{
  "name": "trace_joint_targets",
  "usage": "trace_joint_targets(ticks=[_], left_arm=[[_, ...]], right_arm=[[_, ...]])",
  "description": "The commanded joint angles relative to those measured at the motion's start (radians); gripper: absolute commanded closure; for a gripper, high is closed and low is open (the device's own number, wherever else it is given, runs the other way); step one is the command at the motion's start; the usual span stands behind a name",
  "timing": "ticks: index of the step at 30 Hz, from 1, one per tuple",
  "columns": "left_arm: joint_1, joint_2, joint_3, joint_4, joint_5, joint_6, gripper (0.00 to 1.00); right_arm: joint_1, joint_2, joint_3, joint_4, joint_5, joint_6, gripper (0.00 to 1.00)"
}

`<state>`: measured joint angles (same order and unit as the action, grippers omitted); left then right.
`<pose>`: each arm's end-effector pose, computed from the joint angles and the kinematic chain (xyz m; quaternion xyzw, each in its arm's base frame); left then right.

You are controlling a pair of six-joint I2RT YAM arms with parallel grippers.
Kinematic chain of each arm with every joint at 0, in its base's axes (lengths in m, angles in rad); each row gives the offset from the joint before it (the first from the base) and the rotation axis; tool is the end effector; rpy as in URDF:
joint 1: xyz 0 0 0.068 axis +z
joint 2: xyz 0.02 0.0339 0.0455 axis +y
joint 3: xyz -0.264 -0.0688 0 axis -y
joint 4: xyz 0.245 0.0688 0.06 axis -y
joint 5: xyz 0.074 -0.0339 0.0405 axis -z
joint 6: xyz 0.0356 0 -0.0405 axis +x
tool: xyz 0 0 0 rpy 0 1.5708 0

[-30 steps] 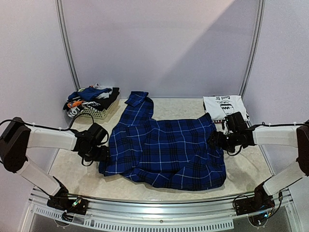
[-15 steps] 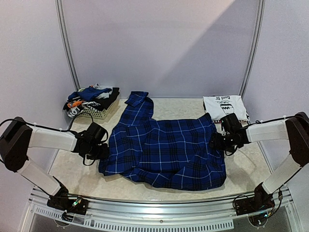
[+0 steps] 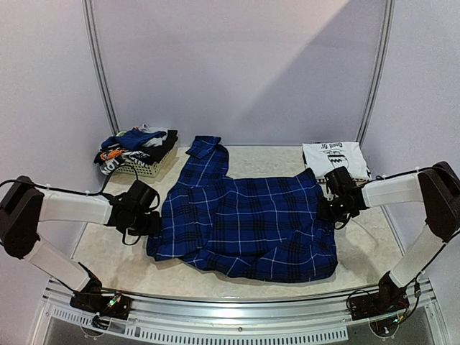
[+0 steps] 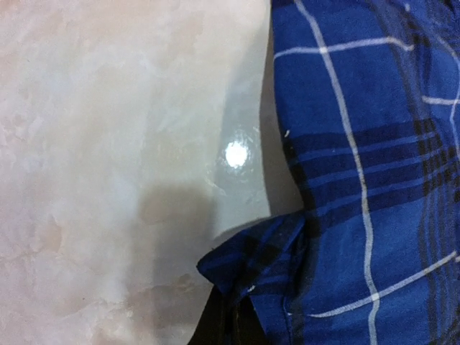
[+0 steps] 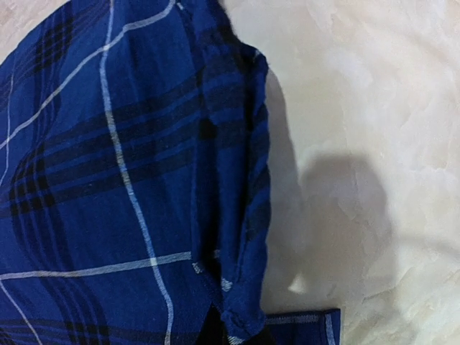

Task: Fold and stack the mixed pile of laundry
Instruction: Flatten out the crumpled shirt at the center of the board.

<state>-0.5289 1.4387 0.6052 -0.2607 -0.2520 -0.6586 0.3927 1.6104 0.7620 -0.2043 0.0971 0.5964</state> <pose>0.2152 -0.1155 0.1378 -0.0921 0.9601 -0.0298 0.2624 0.2708 0.1084 0.1381 0.1105 0.9592 0.0801 0.2475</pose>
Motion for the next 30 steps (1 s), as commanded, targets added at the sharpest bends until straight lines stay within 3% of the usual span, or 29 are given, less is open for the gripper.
trace_joint_targets(ticks=[1,8,15,18,19,23,27,30], left_arm=[[0.004,-0.121,0.085,-0.120,-0.050,0.046,1.00],[0.009,-0.180,0.308,-0.283,-0.114,0.133,1.00],[0.098,0.094,0.497,-0.244,-0.100,0.185,1.00],[0.123,0.218,0.526,-0.206,-0.107,0.196,0.97],[0.126,0.249,0.528,-0.180,-0.108,0.206,0.91],[0.117,0.299,0.544,-0.156,-0.095,0.223,0.45],[0.075,0.199,0.497,-0.147,-0.134,0.233,0.04],[0.038,0.119,0.464,-0.195,-0.167,0.234,0.00]], right_arm=[[0.002,-0.071,0.092,-0.132,-0.001,-0.022,1.00],[0.003,-0.126,0.288,-0.314,0.035,-0.051,1.00],[-0.030,0.041,0.456,-0.336,0.142,-0.062,0.98],[-0.034,0.140,0.479,-0.341,0.136,-0.063,0.84],[-0.035,0.159,0.484,-0.341,0.132,-0.067,0.79],[-0.035,0.181,0.490,-0.346,0.096,-0.078,0.60],[-0.035,0.099,0.462,-0.353,0.092,-0.083,0.29],[-0.027,0.006,0.411,-0.367,0.110,-0.080,0.15]])
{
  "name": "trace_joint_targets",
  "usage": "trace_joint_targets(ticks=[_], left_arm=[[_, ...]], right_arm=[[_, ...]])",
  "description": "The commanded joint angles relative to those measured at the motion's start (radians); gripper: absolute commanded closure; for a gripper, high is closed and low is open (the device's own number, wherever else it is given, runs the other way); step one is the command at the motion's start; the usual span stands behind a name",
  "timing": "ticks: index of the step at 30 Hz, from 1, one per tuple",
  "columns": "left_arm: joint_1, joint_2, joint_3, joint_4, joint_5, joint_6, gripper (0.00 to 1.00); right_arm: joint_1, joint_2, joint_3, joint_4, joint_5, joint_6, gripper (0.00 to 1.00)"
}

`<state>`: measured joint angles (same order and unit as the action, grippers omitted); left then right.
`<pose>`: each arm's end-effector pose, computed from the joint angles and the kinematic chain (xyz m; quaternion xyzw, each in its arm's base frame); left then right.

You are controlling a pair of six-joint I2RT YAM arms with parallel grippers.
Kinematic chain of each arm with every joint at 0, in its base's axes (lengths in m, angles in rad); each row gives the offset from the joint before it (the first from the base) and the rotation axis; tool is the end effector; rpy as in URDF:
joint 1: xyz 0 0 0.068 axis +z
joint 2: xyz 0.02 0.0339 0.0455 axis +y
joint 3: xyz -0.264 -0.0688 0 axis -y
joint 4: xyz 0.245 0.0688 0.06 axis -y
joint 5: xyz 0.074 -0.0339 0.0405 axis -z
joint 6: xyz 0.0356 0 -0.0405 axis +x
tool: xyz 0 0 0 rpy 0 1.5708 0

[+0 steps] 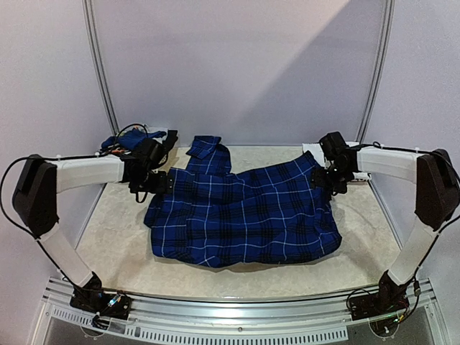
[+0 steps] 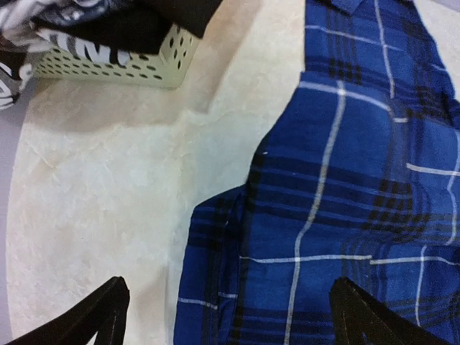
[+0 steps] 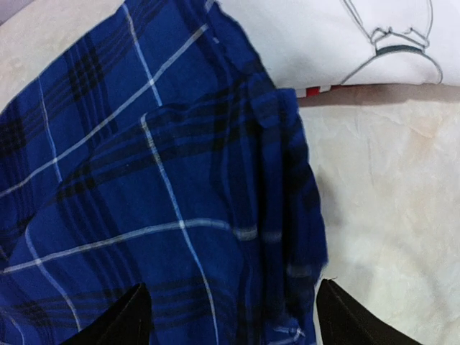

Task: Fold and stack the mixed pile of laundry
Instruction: Flatten out the crumpled shirt at the center of the board.

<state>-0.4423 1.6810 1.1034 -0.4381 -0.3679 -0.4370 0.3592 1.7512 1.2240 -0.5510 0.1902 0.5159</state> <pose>0.3160 -0.1355 0.2013 -0.0476 0.9456 0.0445 0.3186 0.3402 0.1205 0.2058 0.0986 0.9607 0.0194 0.2589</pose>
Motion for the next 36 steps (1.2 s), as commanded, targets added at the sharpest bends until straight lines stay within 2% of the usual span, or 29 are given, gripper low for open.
trace_joint_targets(ticks=[1,5,8,12,16,20,27,31,36], left_arm=[[-0.068,-0.152,-0.048,-0.035,-0.068,0.010,0.00],[-0.167,-0.261,-0.124,-0.108,-0.118,-0.006,0.00],[-0.278,-0.334,-0.170,-0.131,-0.112,0.000,0.02],[-0.427,-0.389,-0.229,-0.109,-0.061,0.018,0.06],[-0.597,-0.382,-0.241,-0.041,0.007,0.082,0.09],[-0.737,-0.266,-0.216,0.036,0.021,0.162,0.10],[-0.813,-0.079,-0.156,0.035,0.012,0.170,0.13],[-0.828,-0.070,-0.169,0.010,0.017,0.156,0.13],[-0.852,-0.105,-0.206,-0.049,-0.001,0.109,0.09]], right_arm=[[0.012,-0.159,-0.072,-0.028,0.032,0.006,0.12],[0.050,-0.290,-0.165,-0.071,0.075,0.033,0.01],[0.092,-0.388,-0.258,-0.093,0.058,0.061,0.01],[0.175,-0.530,-0.391,-0.080,-0.052,0.102,0.01],[0.281,-0.616,-0.478,-0.113,-0.070,0.168,0.01],[0.319,-0.690,-0.568,-0.126,-0.063,0.247,0.02],[0.321,-0.843,-0.753,-0.075,-0.065,0.375,0.12],[0.320,-0.859,-0.833,0.044,-0.067,0.418,0.18],[0.319,-0.833,-0.861,0.071,-0.009,0.449,0.15]])
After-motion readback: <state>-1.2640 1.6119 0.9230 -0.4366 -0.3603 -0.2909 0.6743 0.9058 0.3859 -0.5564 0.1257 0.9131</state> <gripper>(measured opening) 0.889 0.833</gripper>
